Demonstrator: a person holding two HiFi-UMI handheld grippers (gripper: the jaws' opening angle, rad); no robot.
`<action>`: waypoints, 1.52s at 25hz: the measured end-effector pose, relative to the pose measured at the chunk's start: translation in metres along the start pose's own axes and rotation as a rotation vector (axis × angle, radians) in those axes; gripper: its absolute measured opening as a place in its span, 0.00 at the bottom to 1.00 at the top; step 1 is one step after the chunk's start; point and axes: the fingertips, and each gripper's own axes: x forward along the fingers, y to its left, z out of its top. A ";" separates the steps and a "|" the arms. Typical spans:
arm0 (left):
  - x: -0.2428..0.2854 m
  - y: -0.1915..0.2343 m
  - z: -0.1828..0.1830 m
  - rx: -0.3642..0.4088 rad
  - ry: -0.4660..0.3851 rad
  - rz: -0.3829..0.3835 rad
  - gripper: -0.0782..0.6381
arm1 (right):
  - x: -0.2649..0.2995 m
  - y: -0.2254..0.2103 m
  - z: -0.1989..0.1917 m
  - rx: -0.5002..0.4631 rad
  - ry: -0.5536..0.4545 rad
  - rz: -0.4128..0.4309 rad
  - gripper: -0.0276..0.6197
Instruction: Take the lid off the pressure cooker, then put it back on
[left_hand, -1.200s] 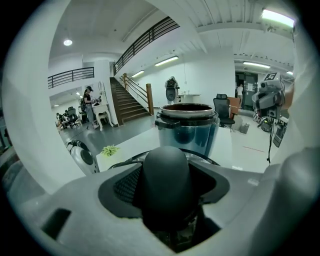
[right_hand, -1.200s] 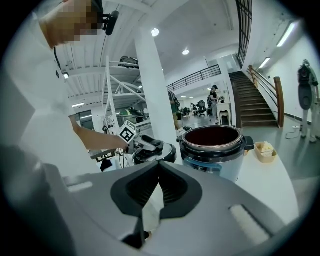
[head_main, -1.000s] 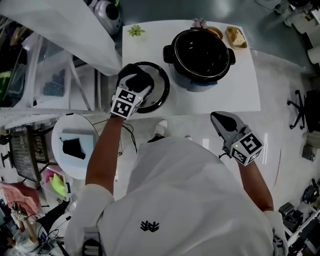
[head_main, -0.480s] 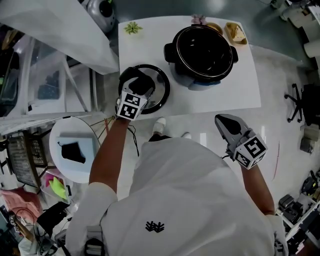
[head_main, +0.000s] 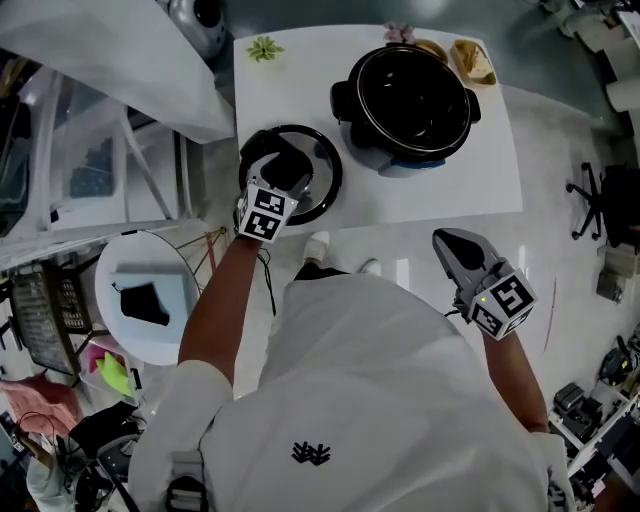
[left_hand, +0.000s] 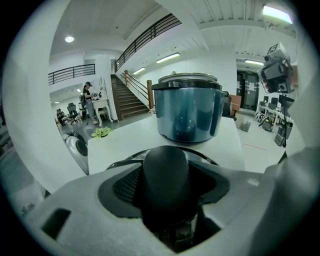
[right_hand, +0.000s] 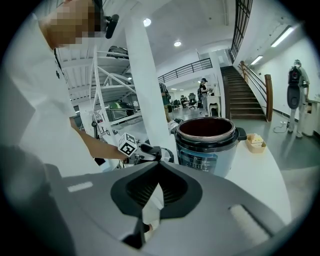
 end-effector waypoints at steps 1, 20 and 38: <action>0.000 -0.001 0.000 -0.002 0.000 -0.003 0.51 | 0.000 0.001 0.000 0.000 0.000 0.000 0.06; -0.032 -0.001 0.001 -0.012 -0.007 0.034 0.57 | 0.003 0.003 0.001 -0.007 -0.033 0.042 0.06; -0.003 -0.001 0.000 -0.032 -0.014 -0.012 0.55 | -0.001 -0.002 -0.004 0.014 -0.003 -0.001 0.06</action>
